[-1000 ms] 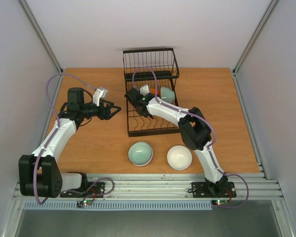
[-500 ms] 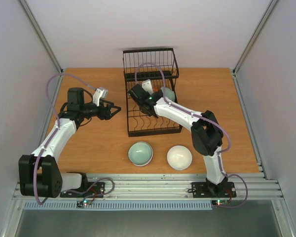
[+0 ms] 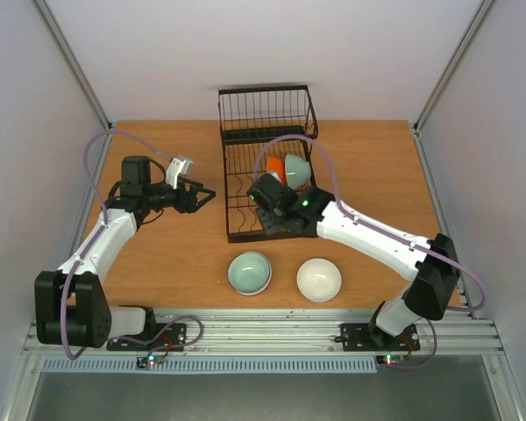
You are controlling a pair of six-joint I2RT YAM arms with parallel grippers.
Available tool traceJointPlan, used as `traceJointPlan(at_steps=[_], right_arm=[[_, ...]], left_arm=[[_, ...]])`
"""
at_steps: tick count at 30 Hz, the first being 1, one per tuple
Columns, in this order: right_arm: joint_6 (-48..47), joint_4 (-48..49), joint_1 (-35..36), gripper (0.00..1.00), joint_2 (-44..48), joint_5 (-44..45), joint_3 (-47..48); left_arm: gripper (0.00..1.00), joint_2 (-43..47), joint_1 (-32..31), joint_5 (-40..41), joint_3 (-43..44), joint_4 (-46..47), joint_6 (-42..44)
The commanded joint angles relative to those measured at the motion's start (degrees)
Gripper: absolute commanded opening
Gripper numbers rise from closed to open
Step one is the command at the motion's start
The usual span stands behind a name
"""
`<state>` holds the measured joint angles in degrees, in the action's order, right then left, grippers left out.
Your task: Load the bowls into the dish rack
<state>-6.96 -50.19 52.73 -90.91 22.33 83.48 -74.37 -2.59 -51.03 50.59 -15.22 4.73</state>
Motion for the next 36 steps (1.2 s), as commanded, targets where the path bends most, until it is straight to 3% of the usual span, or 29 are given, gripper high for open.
traceJointPlan(at_steps=[1,13,36], right_arm=[[3.09,-5.2,3.91,0.51,3.27,-9.09,-5.84],[9.03,-2.78,10.12,0.35,3.33,-13.66,-11.78],[10.3,-0.48,11.22,0.24,-1.68,-14.5,-13.16]], left_arm=[[0.68,0.31,0.22,-0.87,0.74,1.25,0.7],[0.68,0.8,0.22,-0.92,0.83,0.77,0.71],[0.68,0.89,0.22,-1.18,0.74,0.76,0.89]])
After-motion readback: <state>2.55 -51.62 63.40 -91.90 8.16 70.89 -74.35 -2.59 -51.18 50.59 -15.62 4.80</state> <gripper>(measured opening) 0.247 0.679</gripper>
